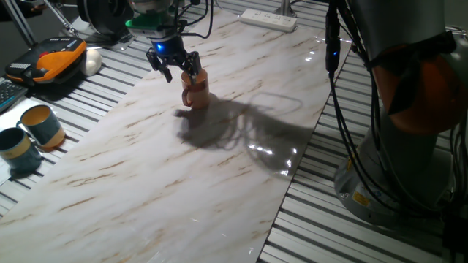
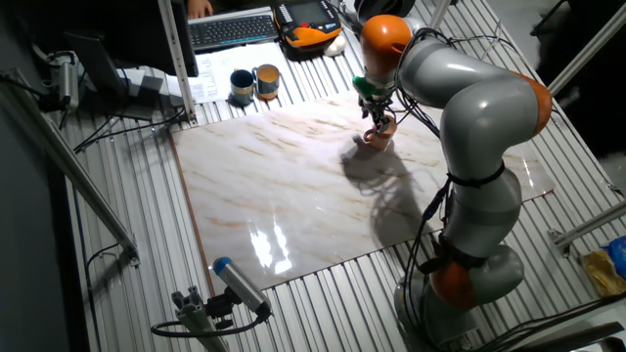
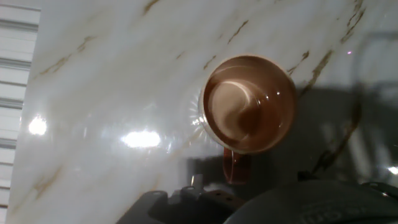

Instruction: Pick up the cup

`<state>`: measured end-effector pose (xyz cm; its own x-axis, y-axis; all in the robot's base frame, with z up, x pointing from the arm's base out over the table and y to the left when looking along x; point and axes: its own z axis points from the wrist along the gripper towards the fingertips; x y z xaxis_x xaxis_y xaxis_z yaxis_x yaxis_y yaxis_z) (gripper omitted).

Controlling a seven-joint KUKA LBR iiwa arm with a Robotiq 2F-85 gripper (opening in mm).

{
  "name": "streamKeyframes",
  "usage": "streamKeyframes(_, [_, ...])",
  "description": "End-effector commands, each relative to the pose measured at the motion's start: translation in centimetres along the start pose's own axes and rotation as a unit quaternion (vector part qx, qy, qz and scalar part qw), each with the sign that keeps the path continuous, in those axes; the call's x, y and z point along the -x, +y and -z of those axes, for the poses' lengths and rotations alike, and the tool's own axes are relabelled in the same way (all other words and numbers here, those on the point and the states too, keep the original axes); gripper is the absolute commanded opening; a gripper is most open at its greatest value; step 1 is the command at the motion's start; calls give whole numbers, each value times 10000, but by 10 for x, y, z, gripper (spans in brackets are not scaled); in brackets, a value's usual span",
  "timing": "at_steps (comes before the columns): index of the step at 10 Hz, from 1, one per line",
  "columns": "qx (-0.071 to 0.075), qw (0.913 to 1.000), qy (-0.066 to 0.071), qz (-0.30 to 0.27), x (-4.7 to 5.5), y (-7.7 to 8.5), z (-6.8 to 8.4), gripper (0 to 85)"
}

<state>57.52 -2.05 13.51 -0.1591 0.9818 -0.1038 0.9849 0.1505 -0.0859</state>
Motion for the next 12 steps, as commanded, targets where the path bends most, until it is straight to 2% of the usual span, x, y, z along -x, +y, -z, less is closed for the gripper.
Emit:
streamKeyframes(1, [-69,9999,-75,20,1,1,-3,680])
streamKeyframes(2, [-102,9999,-118,61,2,3,-8,680])
streamKeyframes(5, [-32,9999,-46,84,8,1,-17,680])
streamKeyframes(7, [109,9999,114,-26,9,0,-19,680])
streamKeyframes(8, [158,9997,163,-76,7,-1,-19,680])
streamKeyframes(12, [88,9999,88,-89,-5,-6,-23,680])
